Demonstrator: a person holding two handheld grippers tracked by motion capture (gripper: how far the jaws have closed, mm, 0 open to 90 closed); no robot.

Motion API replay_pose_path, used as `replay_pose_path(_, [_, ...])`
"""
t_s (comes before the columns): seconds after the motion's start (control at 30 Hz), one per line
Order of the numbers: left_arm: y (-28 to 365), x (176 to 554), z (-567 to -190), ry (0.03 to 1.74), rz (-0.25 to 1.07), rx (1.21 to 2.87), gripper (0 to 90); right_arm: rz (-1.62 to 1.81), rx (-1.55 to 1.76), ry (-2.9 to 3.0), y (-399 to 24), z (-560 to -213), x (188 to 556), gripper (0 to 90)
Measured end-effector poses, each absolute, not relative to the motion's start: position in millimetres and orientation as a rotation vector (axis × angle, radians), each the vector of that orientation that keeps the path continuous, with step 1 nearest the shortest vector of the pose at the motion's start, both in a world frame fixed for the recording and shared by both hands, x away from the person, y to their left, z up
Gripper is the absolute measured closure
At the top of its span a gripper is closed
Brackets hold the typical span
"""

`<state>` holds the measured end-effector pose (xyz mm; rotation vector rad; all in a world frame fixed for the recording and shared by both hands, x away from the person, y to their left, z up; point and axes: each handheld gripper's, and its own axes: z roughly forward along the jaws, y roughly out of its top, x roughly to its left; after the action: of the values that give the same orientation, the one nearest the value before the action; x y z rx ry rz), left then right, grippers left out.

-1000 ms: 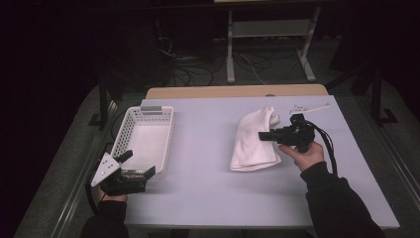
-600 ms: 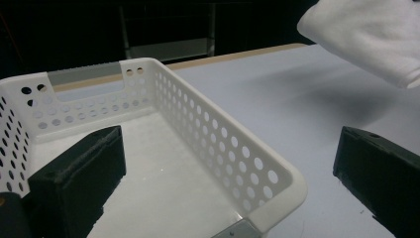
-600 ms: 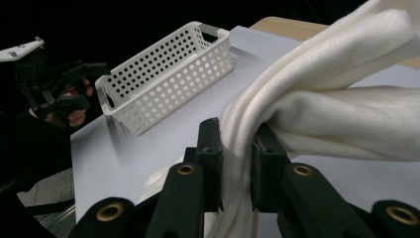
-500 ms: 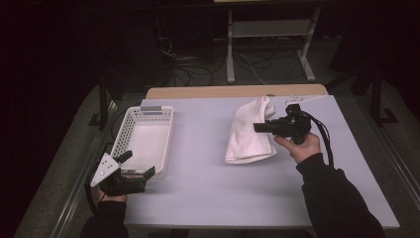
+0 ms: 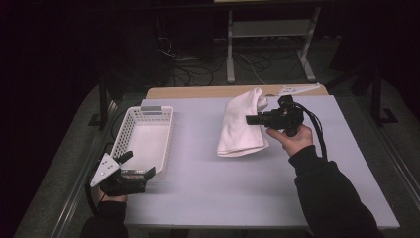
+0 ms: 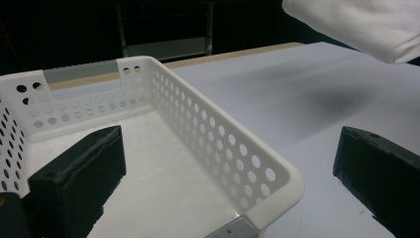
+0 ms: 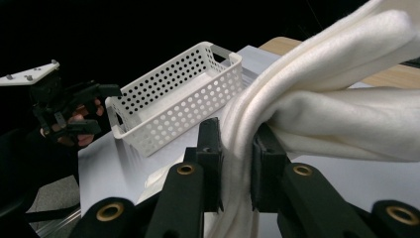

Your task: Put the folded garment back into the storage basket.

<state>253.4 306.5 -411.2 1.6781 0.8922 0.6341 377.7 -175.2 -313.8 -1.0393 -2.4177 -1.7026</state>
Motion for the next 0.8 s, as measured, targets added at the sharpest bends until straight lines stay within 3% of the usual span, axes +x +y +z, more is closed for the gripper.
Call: replay_pose_path(0.8, [308,252,-411,0.899,0.644,1.667,0.0,-1.695,-1.023,-2.439,-154,-297,391,76.2])
